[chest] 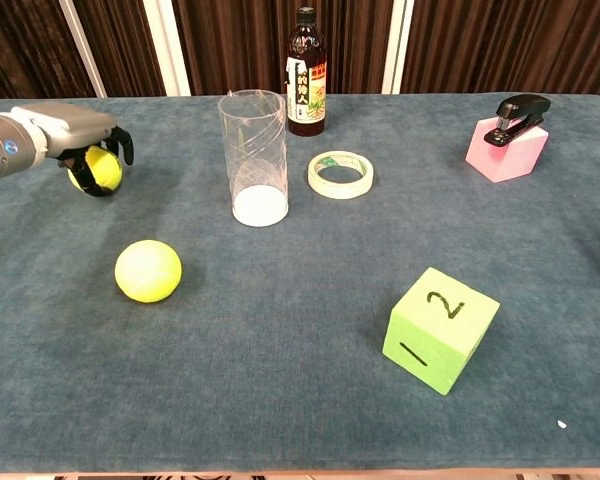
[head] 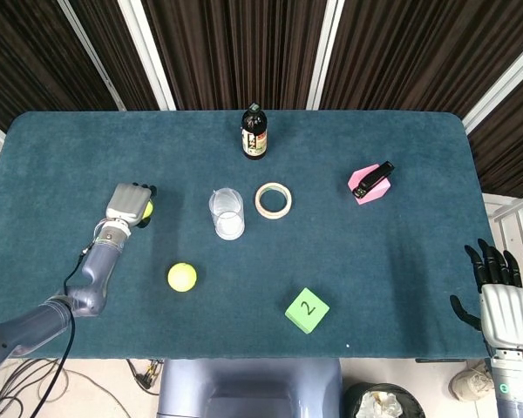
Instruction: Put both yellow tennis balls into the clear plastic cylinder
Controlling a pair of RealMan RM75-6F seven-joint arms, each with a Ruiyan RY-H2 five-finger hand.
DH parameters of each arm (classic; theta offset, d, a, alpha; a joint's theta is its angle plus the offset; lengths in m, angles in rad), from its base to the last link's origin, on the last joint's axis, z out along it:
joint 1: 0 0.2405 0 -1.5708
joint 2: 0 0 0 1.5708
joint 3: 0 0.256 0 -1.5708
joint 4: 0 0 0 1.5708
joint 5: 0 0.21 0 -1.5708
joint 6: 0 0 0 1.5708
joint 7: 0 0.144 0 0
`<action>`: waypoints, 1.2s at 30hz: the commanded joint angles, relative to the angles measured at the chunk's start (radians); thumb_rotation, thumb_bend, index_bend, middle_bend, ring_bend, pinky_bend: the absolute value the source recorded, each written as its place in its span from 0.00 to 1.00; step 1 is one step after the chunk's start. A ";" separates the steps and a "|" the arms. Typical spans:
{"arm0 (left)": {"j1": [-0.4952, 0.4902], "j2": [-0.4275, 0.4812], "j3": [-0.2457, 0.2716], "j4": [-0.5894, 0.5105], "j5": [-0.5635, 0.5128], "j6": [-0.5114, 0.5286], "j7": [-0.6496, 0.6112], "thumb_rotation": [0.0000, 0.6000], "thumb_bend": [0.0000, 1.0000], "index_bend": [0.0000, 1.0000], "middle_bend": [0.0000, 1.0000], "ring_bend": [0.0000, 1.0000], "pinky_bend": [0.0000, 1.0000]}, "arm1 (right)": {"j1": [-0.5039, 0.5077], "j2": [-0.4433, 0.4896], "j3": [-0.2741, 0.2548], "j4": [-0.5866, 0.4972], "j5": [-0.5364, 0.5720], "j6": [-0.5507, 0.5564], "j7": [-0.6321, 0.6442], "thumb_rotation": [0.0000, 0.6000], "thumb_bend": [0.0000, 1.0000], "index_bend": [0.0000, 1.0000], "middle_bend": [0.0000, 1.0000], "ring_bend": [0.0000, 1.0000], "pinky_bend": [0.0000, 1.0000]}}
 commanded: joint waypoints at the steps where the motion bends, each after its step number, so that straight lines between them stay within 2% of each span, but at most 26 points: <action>1: 0.009 0.031 -0.007 -0.045 0.005 0.016 -0.008 1.00 0.32 0.34 0.47 0.38 0.61 | 0.000 0.001 0.003 -0.003 0.003 0.002 0.001 1.00 0.35 0.11 0.03 0.06 0.01; 6: 0.023 0.113 -0.027 -0.174 0.023 0.065 -0.023 1.00 0.32 0.34 0.47 0.38 0.61 | -0.005 0.002 0.009 -0.008 0.011 0.009 0.003 1.00 0.35 0.11 0.03 0.06 0.01; 12: 0.026 0.261 -0.088 -0.449 0.030 0.148 -0.024 1.00 0.32 0.34 0.47 0.38 0.61 | -0.006 0.004 0.010 -0.012 0.012 0.010 0.006 1.00 0.35 0.11 0.03 0.06 0.01; 16: 0.016 0.353 -0.119 -0.633 0.018 0.203 0.028 1.00 0.32 0.35 0.47 0.38 0.61 | -0.006 0.008 0.009 -0.014 0.012 0.007 0.013 1.00 0.35 0.11 0.03 0.06 0.01; 21: -0.014 0.418 -0.154 -0.797 -0.027 0.256 0.106 1.00 0.32 0.35 0.47 0.38 0.61 | -0.007 0.009 0.010 -0.014 0.011 0.009 0.017 1.00 0.35 0.11 0.03 0.06 0.01; 26: -0.053 0.406 -0.191 -0.880 -0.077 0.308 0.131 1.00 0.32 0.35 0.47 0.38 0.61 | -0.006 0.009 0.010 -0.012 0.013 0.006 0.018 1.00 0.35 0.11 0.03 0.06 0.01; 31: -0.100 0.372 -0.194 -0.897 -0.119 0.348 0.188 1.00 0.32 0.35 0.47 0.38 0.61 | -0.006 0.009 0.012 -0.010 0.015 0.006 0.021 1.00 0.35 0.11 0.03 0.06 0.01; 36: -0.128 0.322 -0.186 -0.870 -0.143 0.355 0.186 1.00 0.32 0.35 0.46 0.38 0.61 | -0.006 0.010 0.011 -0.007 0.020 -0.002 0.026 1.00 0.35 0.11 0.03 0.06 0.01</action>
